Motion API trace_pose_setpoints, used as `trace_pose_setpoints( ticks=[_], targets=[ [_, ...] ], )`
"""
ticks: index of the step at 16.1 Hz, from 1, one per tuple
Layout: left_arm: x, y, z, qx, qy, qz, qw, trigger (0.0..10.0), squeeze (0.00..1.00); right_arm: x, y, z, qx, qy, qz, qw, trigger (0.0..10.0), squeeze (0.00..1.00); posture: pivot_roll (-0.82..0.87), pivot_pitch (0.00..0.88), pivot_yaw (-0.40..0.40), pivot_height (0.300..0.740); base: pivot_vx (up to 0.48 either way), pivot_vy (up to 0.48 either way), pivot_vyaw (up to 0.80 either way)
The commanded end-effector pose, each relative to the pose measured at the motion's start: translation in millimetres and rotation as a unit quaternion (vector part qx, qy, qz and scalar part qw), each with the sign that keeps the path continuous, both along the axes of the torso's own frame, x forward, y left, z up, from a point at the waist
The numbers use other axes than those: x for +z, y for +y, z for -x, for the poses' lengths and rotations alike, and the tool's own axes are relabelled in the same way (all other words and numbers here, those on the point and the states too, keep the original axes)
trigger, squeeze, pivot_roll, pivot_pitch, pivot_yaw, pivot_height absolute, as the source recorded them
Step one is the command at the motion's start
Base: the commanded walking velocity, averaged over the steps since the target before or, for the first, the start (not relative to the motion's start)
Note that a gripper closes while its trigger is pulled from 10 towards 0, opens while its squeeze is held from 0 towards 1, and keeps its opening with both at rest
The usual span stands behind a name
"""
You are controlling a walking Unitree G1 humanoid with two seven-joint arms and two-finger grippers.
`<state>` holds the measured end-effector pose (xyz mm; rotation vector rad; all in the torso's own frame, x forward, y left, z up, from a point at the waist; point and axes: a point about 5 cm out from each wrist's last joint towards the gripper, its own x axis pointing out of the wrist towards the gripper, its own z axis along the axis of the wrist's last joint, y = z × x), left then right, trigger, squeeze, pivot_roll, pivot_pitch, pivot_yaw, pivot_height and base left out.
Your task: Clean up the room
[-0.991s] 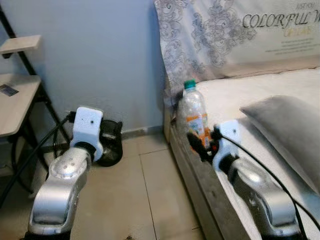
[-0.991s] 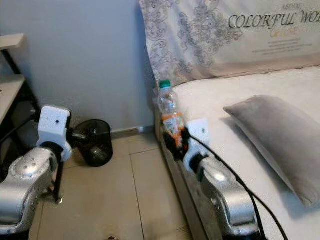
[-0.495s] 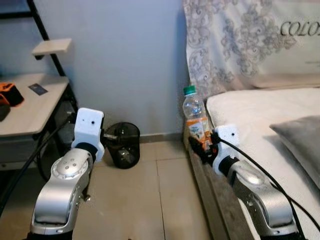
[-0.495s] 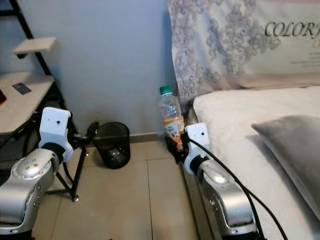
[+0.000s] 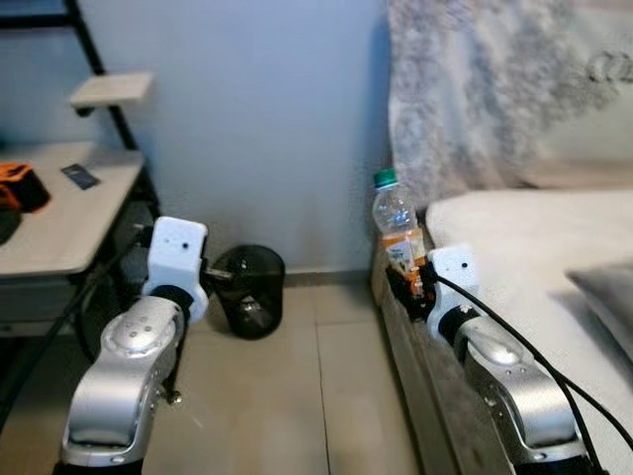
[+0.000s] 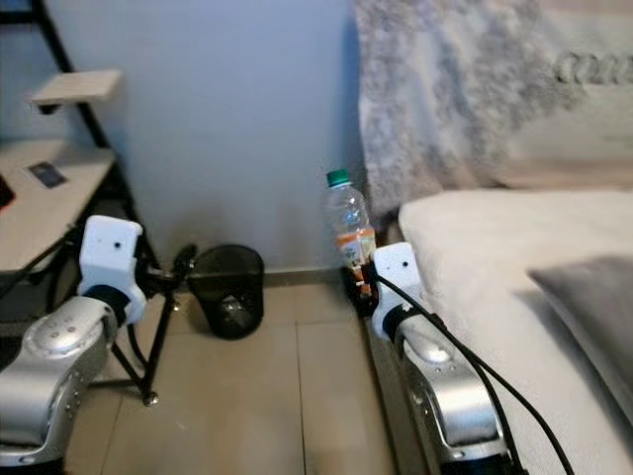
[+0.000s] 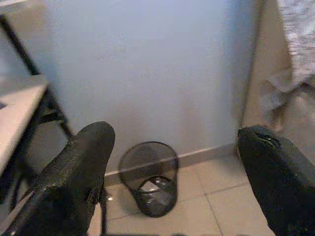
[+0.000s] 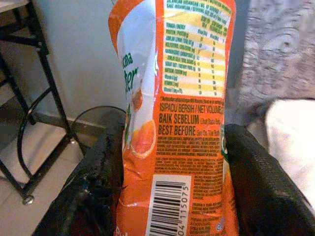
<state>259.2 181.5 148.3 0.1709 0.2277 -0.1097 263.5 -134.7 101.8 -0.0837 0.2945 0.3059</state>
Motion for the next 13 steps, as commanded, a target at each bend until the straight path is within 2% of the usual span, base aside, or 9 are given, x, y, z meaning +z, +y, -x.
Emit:
trace_pose_setpoints(
  ticks=[1,7,10,13],
  targets=[
    [2.6,4.8,-0.5,0.009,0.0,-0.003,1.0,10.0,0.0,4.8,6.3,-3.0,0.006,-0.015,0.001,1.0,10.0,0.0,-0.05,0.0,0.027,0.74,0.3,0.0,0.0],
    [3.8,7.8,-0.8,0.01,0.001,-0.004,1.0,10.0,0.0,6.4,10.8,-1.1,0.031,-0.007,-0.036,0.999,10.0,0.0,-0.05,0.0,0.028,0.74,0.304,0.0,0.0],
    [3.1,6.7,-0.4,0.008,0.003,-0.004,1.0,10.0,0.0,7.1,9.0,-0.7,0.03,-0.008,-0.039,0.999,10.0,0.0,-0.05,0.0,0.026,0.74,0.304,0.0,0.69],
    [2.8,6.0,-0.3,0.005,0.004,-0.004,1.0,10.0,0.0,6.3,7.2,-1.4,0.019,-0.005,-0.046,0.999,10.0,0.0,-0.05,0.0,0.026,0.74,0.304,0.0,0.0]
  ],
)
